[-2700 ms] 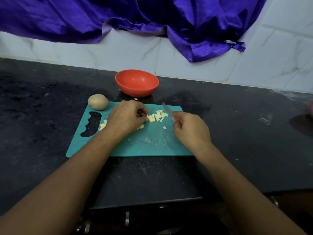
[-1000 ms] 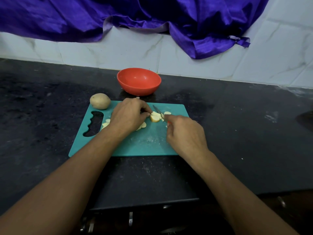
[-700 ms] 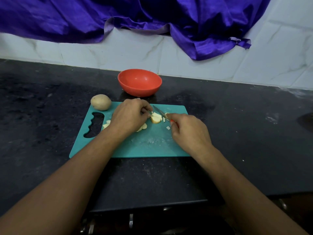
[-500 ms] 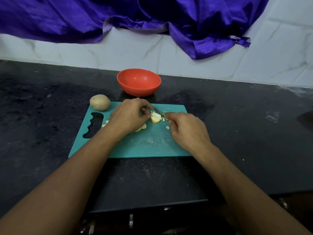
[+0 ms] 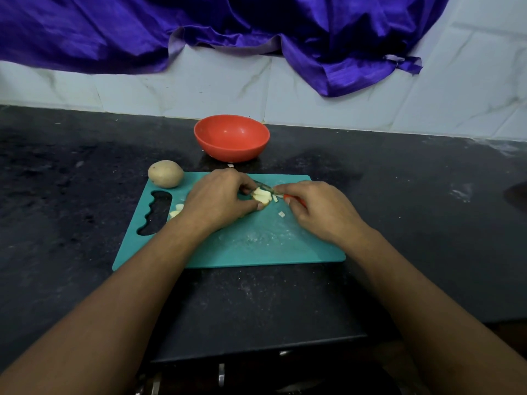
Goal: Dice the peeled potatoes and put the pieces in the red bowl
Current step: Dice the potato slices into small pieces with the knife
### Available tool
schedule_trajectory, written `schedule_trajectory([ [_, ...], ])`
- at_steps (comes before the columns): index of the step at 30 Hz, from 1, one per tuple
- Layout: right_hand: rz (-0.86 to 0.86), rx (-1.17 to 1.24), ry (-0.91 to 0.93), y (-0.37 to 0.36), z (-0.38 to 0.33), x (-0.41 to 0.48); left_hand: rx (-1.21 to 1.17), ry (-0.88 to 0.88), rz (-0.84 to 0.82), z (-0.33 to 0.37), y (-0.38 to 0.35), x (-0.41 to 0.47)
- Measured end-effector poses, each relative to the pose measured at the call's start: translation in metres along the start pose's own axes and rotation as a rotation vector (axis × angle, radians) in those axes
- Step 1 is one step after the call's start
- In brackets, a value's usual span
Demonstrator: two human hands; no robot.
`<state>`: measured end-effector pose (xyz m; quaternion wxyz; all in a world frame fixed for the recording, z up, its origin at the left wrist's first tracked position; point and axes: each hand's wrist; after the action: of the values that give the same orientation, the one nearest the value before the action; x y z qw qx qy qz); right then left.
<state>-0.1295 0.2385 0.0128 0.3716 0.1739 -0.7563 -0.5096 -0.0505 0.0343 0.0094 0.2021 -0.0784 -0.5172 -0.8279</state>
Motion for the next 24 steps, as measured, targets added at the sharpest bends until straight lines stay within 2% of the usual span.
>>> schedule_trajectory([
  [10,-0.102,0.037,0.046,0.006,0.011,0.016,0.099,-0.009,0.121,0.011,-0.012,-0.003],
  [14,0.046,0.072,-0.095,0.007,0.002,0.004,0.08,0.003,0.117,0.009,-0.013,-0.002],
  [17,0.086,-0.021,-0.186,0.005,-0.013,-0.01,0.053,-0.005,0.099,0.007,-0.012,-0.002],
  [21,0.028,-0.17,-0.176,0.0,-0.033,-0.016,0.052,-0.035,0.11,0.01,-0.012,-0.004],
  [24,0.024,-0.193,-0.156,-0.001,-0.041,-0.015,0.053,-0.046,0.135,0.01,-0.013,-0.005],
])
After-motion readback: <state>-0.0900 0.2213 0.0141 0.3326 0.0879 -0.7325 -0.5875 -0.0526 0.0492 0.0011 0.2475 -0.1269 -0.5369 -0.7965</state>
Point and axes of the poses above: each hand's wrist, its own x-axis towards the middle knuckle, its own y-axis out of the back of the hand, z = x × y, and after that the axes turned 8 degrees about z, right-handed
